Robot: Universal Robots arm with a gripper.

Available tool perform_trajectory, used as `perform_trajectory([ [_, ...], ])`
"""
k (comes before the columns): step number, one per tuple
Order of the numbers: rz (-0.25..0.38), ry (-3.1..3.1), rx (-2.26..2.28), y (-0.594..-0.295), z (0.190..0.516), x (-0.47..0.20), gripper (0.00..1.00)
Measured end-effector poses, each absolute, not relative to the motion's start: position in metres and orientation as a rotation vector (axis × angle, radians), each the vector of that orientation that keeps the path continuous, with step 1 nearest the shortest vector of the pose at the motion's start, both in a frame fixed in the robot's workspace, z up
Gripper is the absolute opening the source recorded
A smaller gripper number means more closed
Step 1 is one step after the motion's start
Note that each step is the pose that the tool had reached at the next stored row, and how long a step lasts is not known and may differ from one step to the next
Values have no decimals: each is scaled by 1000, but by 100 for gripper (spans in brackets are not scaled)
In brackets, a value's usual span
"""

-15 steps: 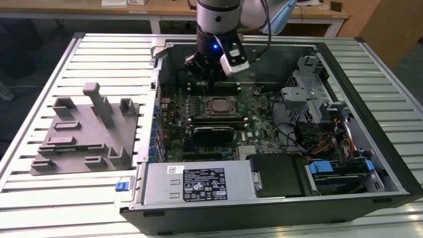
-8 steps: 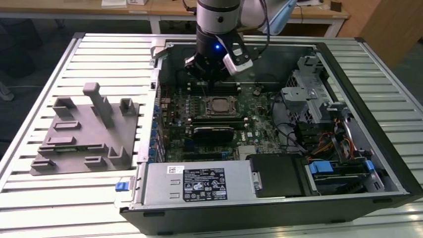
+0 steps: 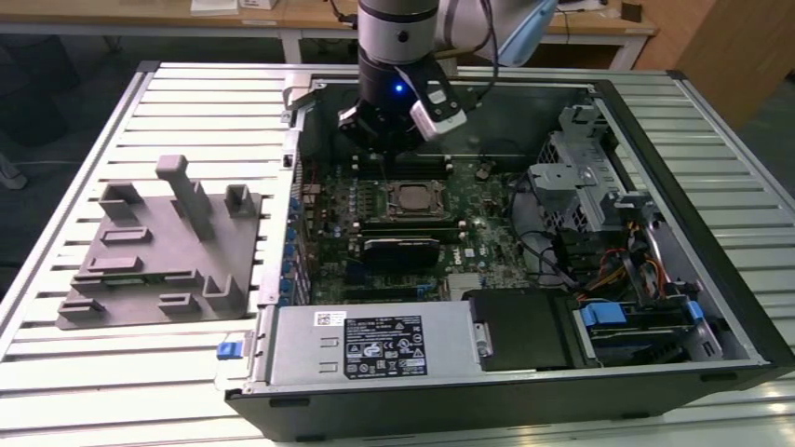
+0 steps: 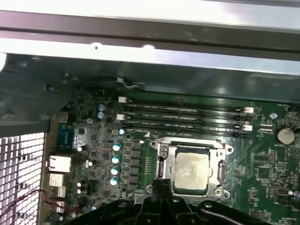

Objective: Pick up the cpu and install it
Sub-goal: 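Install the first cpu locking lever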

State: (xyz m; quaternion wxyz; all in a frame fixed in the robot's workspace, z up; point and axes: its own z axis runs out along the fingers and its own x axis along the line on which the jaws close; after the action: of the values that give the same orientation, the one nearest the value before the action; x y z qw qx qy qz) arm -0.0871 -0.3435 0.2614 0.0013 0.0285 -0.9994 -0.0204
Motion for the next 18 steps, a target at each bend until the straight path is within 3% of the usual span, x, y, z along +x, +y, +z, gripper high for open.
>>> perform_trajectory([
  [18, -64, -3152, 91, -326, 261, -116, 11],
])
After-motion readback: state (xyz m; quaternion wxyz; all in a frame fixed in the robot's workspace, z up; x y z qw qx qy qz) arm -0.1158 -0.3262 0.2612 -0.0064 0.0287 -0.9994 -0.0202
